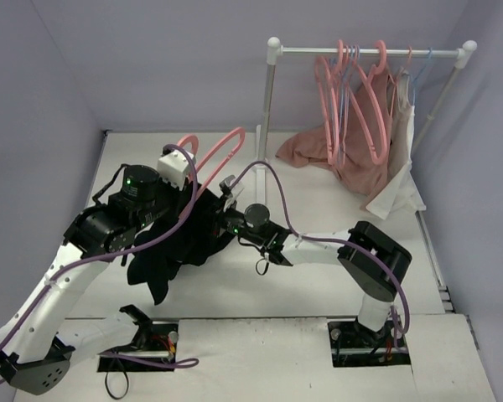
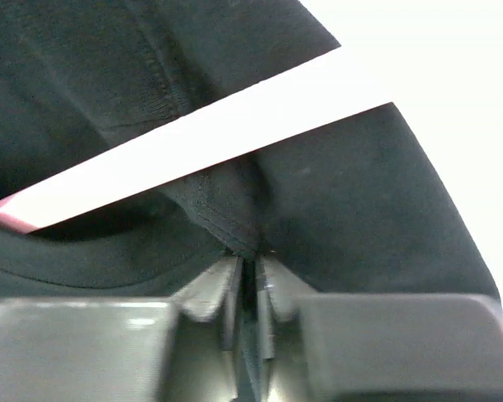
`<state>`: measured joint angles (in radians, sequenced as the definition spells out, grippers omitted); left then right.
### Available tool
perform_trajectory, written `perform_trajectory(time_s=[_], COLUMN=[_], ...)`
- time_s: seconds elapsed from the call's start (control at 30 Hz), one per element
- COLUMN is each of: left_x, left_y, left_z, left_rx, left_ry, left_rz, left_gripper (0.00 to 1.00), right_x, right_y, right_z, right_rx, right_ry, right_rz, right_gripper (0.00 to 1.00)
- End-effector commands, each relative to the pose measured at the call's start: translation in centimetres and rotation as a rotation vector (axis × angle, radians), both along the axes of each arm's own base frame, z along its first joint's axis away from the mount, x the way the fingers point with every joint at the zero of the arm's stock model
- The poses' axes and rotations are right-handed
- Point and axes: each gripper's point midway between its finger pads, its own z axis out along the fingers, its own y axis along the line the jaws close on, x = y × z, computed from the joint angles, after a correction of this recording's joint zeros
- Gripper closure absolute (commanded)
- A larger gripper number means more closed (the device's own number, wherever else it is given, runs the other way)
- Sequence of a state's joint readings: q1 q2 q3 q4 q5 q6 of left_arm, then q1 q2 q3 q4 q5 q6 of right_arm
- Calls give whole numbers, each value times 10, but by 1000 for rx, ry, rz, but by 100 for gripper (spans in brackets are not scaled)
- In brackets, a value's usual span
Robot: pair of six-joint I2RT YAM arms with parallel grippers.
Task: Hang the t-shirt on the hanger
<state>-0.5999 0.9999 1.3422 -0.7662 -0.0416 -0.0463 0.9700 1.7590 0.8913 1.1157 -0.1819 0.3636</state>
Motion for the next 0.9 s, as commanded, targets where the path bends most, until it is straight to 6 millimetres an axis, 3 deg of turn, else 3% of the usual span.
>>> perform_trajectory(time_s=[0.0, 0.2, 0.3, 0.37, 0.63, 0.7, 0.8, 0.87], left_x=[5, -2, -2, -1, 4, 3, 4, 5], left_y=[4, 10, 10, 13, 21, 9, 3, 1], left_z=[25, 20, 9, 3, 11, 6, -2, -5], left_rx=[-52, -15, 7, 15, 26, -5, -31, -36], left_ry=[-88, -83, -54, -45, -80, -61, -40, -36], left_rz=[36, 19, 16, 36, 82, 38, 30, 31], left_gripper=[100, 100, 100, 100, 100, 100, 100, 100], right_x=[30, 76, 86, 90, 82, 71, 57, 50], right_y=[-27, -113, -142, -150, -143, -132, -121, -114], right_z=[59, 49, 58, 55, 0, -10, -7, 8], right_rx=[103, -16, -69, -126, -239, -233, -225, -207], right_ry=[-158, -151, -171, -161, -6, 32, 23, -11], right_rz=[-88, -301, -367, -383, -321, -259, -212, -196], right_gripper=[100, 100, 100, 100, 99, 83, 48, 43])
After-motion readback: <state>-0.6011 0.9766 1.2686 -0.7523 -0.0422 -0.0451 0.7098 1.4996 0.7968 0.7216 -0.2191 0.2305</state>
